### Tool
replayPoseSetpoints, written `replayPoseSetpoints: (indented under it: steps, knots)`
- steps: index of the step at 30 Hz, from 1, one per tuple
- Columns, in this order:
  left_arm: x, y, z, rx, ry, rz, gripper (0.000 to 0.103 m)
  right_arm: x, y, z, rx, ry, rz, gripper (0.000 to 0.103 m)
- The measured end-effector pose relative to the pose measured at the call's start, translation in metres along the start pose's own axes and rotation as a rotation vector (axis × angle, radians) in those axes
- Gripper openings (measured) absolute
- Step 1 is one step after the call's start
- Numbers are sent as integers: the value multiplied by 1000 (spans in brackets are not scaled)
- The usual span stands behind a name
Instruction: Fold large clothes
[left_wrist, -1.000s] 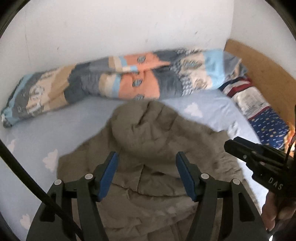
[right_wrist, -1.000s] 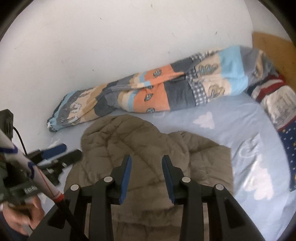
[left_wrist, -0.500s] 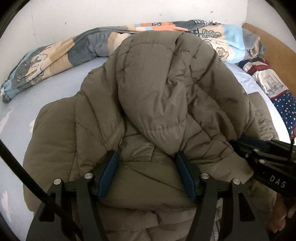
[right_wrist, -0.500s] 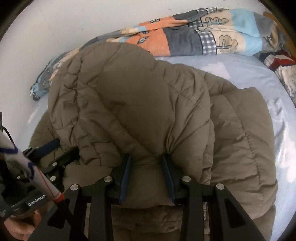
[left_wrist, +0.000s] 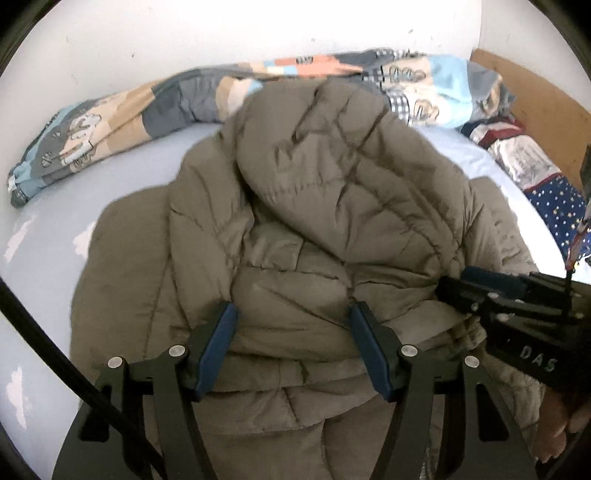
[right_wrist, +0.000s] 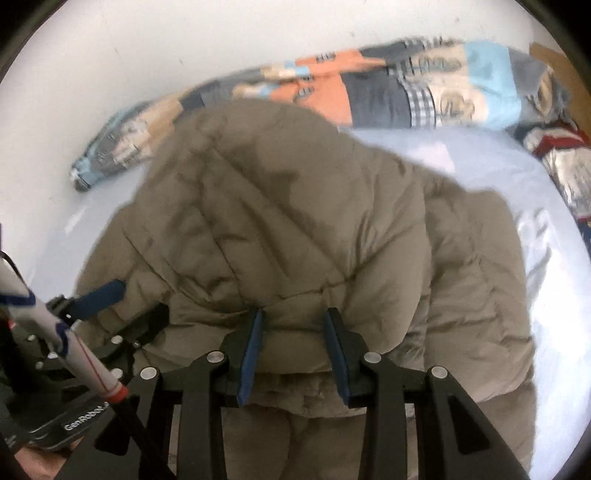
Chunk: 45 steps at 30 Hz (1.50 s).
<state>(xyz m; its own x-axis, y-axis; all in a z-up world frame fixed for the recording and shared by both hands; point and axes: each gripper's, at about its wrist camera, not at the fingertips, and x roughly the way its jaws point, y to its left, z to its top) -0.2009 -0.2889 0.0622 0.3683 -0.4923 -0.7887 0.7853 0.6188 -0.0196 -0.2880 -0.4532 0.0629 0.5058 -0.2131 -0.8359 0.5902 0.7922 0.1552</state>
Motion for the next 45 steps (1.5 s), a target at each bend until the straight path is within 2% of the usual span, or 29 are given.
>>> replayPoseSetpoints:
  steps: [5, 9, 12, 14, 17, 25, 30, 33, 37, 39, 45]
  knots:
    - [13, -2, -4, 7, 17, 17, 64, 20, -7, -5, 26, 29, 7, 38]
    - [9, -7, -5, 4, 13, 33, 64, 23, 0, -3, -10, 42, -32, 38]
    - [-16, -11, -7, 18, -29, 36, 64, 3, 4, 1, 8, 31, -32, 38]
    - [-34, -11, -13, 11, -42, 30, 64, -18, 6, -4, 23, -2, 4, 38]
    - [-62, -9, -26, 2, -55, 28, 64, -46, 7, -16, 38, -8, 4, 39]
    - [-138, -13, -88, 20, -89, 25, 64, -100, 20, -83, 14, 18, 8, 39]
    - [-180, -18, -147, -37, -109, 48, 64, -129, 32, -131, -4, 11, -11, 39]
    - [-194, -19, -186, -86, -123, 89, 64, -148, 38, -166, 12, 0, -26, 42]
    - [-198, -24, -231, -74, -86, 119, 64, -163, 34, -212, 76, 12, -49, 44]
    - [-193, -22, -245, -60, -43, 130, 64, -167, 33, -229, 84, 21, -72, 44]
    - [-163, -1, -265, -122, 35, 124, 65, -150, 25, -267, 86, 102, -122, 44]
